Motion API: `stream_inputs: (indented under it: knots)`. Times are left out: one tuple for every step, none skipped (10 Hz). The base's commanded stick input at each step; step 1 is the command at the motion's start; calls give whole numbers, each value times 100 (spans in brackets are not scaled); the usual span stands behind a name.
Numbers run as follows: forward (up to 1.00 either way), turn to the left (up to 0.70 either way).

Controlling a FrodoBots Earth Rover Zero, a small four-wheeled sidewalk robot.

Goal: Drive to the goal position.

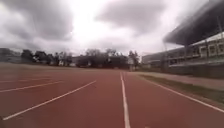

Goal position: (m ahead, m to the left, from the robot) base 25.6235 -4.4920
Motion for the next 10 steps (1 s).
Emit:
stream_inputs:
  knots:
    - [70, 0]
    - [70, 0]
    - [70, 0]
    - [70, 0]
    - [70, 0]
    - [70, 0]
    - [70, -14]
    - [70, -35]
    - [70, -35]
    - [70, -35]
